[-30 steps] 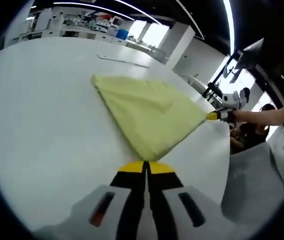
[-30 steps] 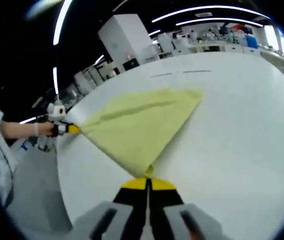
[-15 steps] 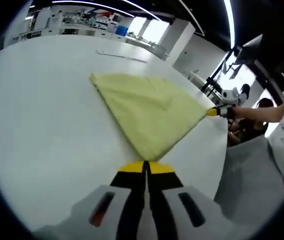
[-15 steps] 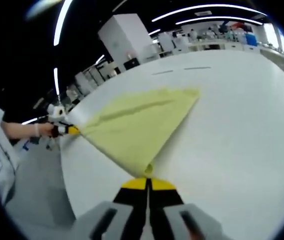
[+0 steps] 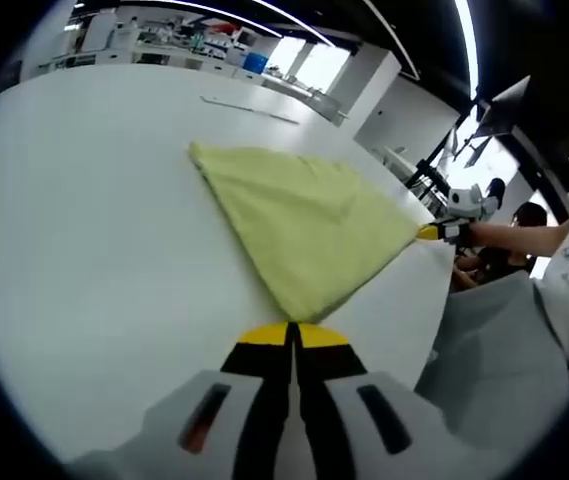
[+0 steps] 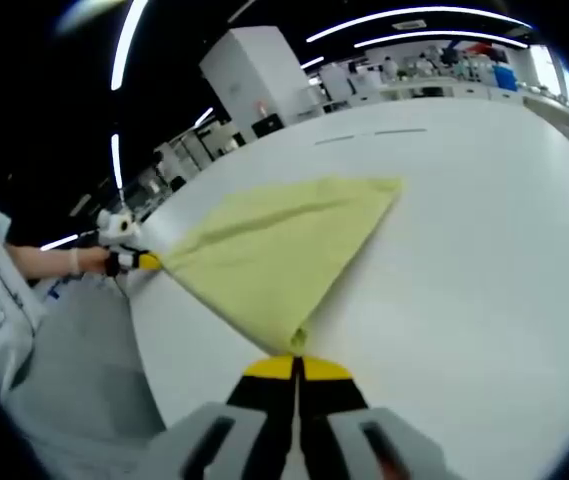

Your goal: Fold the garment on the visible template until the final outline fits inside the template.

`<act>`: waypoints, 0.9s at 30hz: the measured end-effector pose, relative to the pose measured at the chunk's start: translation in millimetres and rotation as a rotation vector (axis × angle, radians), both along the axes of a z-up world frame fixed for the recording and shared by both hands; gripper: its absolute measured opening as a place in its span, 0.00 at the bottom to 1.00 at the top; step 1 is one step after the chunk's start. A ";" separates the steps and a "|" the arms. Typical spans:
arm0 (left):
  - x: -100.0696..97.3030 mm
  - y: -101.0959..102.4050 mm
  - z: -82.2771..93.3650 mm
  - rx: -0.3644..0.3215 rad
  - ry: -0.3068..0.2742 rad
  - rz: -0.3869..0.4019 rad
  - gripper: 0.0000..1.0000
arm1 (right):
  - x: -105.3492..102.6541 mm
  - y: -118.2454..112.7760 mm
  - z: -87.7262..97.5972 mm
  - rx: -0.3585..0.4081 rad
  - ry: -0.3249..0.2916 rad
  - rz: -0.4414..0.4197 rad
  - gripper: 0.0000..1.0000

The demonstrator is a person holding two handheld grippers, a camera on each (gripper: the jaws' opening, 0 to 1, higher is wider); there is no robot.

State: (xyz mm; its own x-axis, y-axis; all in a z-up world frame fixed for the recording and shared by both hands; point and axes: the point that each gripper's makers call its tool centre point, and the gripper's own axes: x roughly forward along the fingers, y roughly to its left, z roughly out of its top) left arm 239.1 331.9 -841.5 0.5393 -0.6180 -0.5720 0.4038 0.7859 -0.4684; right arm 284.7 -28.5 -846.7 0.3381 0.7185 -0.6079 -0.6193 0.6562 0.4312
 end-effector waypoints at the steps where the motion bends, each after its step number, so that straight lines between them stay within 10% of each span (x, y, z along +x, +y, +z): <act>1: -0.6 -1.3 -0.1 -0.002 0.002 0.005 0.00 | 0.4 0.2 0.2 0.001 0.003 -0.008 0.00; 5: -0.8 2.7 0.1 0.000 0.003 0.034 0.00 | 4.0 -3.6 9.9 -0.001 -0.062 -0.012 0.00; 8: 5.0 9.7 9.8 -0.003 -0.023 0.075 0.07 | 10.4 -9.6 25.2 0.022 -0.108 -0.056 0.18; 11: 14.9 5.9 30.2 -0.010 -0.098 0.096 0.35 | 21.0 -18.5 43.5 0.042 -0.184 -0.117 0.40; 15: 29.1 -8.5 64.3 -0.031 -0.224 0.119 0.96 | 23.5 -19.4 54.6 0.024 -0.247 -0.131 0.81; 18: 34.5 -10.2 66.3 -0.044 -0.217 0.103 0.97 | 18.4 -14.0 57.3 0.009 -0.255 -0.119 1.00; 27: 31.4 -35.4 64.3 -0.043 -0.193 0.065 0.99 | -3.1 3.1 50.5 -0.064 -0.249 0.001 1.00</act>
